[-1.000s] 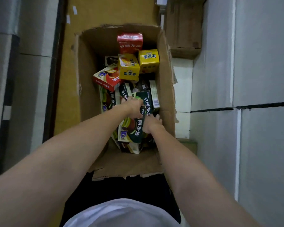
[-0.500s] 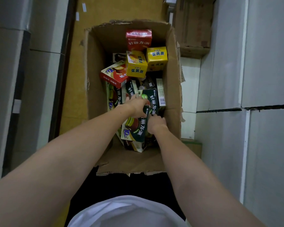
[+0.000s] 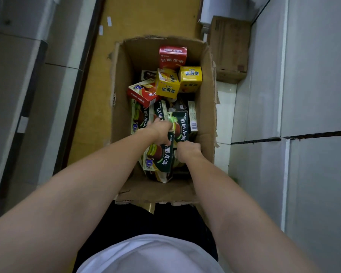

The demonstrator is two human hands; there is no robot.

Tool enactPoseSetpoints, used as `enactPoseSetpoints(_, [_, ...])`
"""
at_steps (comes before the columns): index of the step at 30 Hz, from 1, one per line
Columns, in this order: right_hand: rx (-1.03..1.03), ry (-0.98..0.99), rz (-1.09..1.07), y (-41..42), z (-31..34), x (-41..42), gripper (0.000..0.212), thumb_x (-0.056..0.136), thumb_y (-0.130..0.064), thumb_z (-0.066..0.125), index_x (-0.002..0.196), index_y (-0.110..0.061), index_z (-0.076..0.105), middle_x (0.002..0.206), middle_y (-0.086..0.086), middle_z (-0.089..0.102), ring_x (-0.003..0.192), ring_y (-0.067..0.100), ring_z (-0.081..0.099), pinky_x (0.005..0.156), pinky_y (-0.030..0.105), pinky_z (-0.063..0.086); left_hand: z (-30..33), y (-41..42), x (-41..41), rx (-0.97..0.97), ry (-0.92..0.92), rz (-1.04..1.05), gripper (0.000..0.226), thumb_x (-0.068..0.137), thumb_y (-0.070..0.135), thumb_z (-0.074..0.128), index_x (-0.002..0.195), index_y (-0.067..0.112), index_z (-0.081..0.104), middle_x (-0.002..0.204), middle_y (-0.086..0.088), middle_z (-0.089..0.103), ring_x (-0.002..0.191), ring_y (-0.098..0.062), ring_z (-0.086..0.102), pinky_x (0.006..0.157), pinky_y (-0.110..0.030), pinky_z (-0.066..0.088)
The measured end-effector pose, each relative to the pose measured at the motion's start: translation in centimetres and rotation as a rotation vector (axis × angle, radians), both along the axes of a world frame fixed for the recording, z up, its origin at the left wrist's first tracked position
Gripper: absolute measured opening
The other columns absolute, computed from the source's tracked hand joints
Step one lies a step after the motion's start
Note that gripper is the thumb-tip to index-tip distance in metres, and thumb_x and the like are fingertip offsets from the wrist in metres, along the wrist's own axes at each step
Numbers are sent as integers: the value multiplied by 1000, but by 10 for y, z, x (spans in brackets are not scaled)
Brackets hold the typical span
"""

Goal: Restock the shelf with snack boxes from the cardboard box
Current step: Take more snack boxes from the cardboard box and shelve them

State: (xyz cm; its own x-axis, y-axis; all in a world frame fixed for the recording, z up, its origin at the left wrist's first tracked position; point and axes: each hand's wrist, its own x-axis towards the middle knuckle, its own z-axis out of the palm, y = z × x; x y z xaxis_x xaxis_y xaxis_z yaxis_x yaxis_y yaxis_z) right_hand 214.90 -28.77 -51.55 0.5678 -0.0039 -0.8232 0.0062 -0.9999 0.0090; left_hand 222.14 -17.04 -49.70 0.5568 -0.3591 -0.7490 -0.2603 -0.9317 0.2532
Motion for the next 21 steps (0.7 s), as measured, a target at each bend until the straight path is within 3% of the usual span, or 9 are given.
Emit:
enactPoseSetpoints(6, [-71, -56, 74, 11, 58, 12, 42, 90, -10, 60, 132, -11, 53, 125, 9, 62, 113, 29, 59, 86, 38, 49, 43, 33, -12, -92, 29, 171, 71, 84, 30, 76, 143, 19, 37, 145, -8, 49, 130, -31, 48, 106, -49, 41])
enactPoseSetpoints(13, [-43, -314, 21, 66, 143, 17, 40, 89, -35, 64, 123, -15, 59, 124, 6, 62, 113, 28, 59, 81, 38, 44, 113, 95, -31, -186, -238, 442, 58, 83, 30, 75, 131, 14, 48, 130, -8, 59, 116, -29, 58, 91, -37, 50])
enactPoseSetpoints(17, [59, -503, -113, 115, 195, 11, 49, 88, -51, 62, 121, -14, 58, 117, 8, 62, 107, 31, 60, 75, 36, 41, 155, 165, -50, -283, -337, 818, 39, 85, 28, 73, 115, 10, 54, 114, -10, 61, 98, -28, 59, 73, -33, 47])
enactPoseSetpoints(21, [309, -595, -325, 180, 225, 1, 50, 91, -46, 61, 123, -9, 53, 120, 12, 59, 109, 34, 59, 78, 39, 50, 172, 259, -86, -449, -350, 1200, 47, 79, 30, 75, 112, 6, 53, 106, -9, 61, 94, -25, 60, 77, -32, 52])
